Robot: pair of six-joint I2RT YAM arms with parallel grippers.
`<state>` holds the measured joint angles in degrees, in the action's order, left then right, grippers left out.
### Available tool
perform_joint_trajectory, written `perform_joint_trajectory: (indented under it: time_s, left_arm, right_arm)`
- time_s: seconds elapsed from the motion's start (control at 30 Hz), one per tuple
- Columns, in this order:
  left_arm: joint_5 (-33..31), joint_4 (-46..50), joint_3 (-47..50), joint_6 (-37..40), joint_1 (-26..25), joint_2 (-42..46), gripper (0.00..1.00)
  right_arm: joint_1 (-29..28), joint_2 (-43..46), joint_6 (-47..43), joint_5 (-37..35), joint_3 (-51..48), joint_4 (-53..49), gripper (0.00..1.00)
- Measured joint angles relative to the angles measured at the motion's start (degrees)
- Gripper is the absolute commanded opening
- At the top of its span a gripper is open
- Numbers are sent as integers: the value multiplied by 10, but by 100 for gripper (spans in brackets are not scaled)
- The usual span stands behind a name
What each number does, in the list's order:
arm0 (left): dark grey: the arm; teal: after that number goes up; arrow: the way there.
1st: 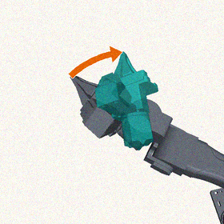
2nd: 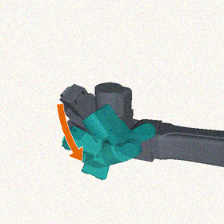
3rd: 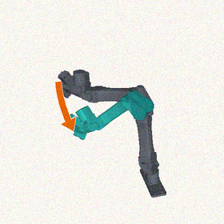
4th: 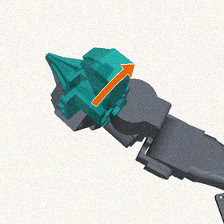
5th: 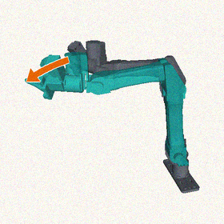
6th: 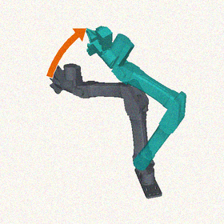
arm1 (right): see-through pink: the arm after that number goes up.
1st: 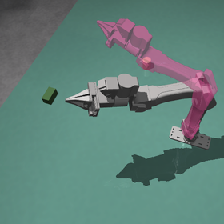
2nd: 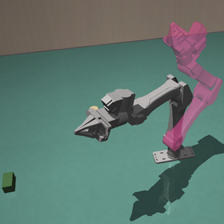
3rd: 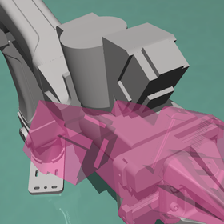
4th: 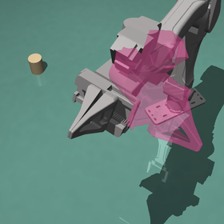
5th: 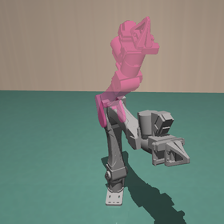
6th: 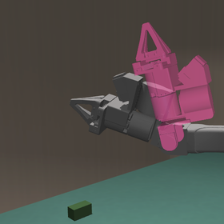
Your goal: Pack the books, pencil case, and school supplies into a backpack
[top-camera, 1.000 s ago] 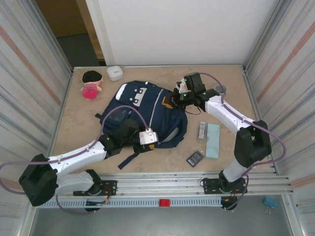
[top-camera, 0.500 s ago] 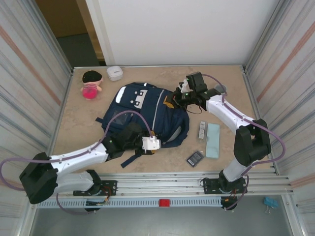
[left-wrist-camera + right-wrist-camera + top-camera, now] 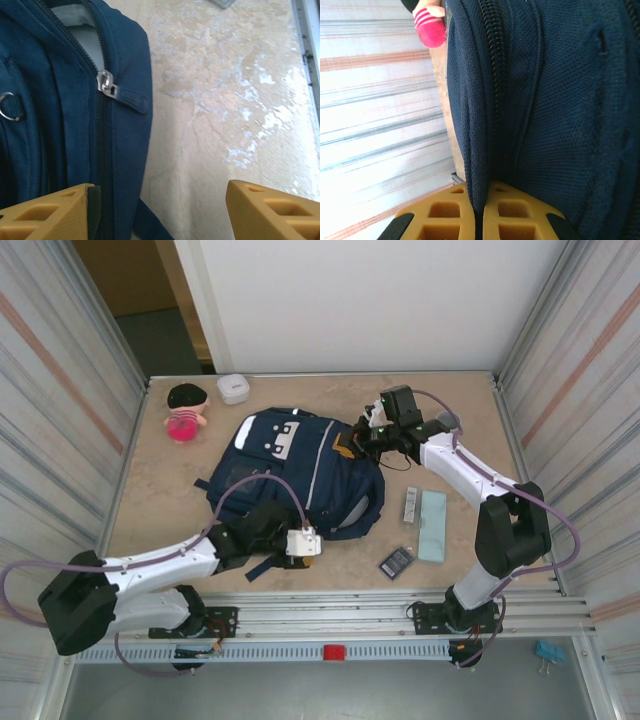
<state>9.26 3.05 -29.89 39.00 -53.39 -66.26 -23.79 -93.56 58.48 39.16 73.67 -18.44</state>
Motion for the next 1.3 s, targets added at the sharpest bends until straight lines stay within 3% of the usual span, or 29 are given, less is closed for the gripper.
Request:
perform_joint_trajectory:
  time_s: [0.27, 0.43, 0.67, 0.73, 0.87, 0.97, 1.03, 1.3]
  left_arm:
    - [-30, -90, -1, -14, 0, -75, 67]
    - [-45, -127, -4, -17, 0, -110, 55]
    - [-76, -155, -11, -27, 0, -131, 9]
    - [-74, -154, -11, -35, 1, -131, 0]
    - [-57, -154, -11, -63, 2, -130, 0]
    - [-39, -158, -11, -90, 2, -130, 0]
    - [-29, -163, -10, -109, 2, -130, 0]
    - [-14, -202, -1, -210, 14, -130, 0]
  right_arm:
    - [0, 0, 0, 2, 0, 3, 0]
    - [0, 0, 0, 3, 0, 4, 0]
    - [2, 0, 0, 4, -2, 4, 0]
    - [6, 0, 0, 4, -8, 5, 0]
    - [19, 2, -3, 1, -30, 6, 4]
    - [28, 9, -12, -4, -40, -1, 26]
    - [32, 18, -23, -11, -41, -7, 35]
    - [38, 90, -94, -71, -41, -82, 40]
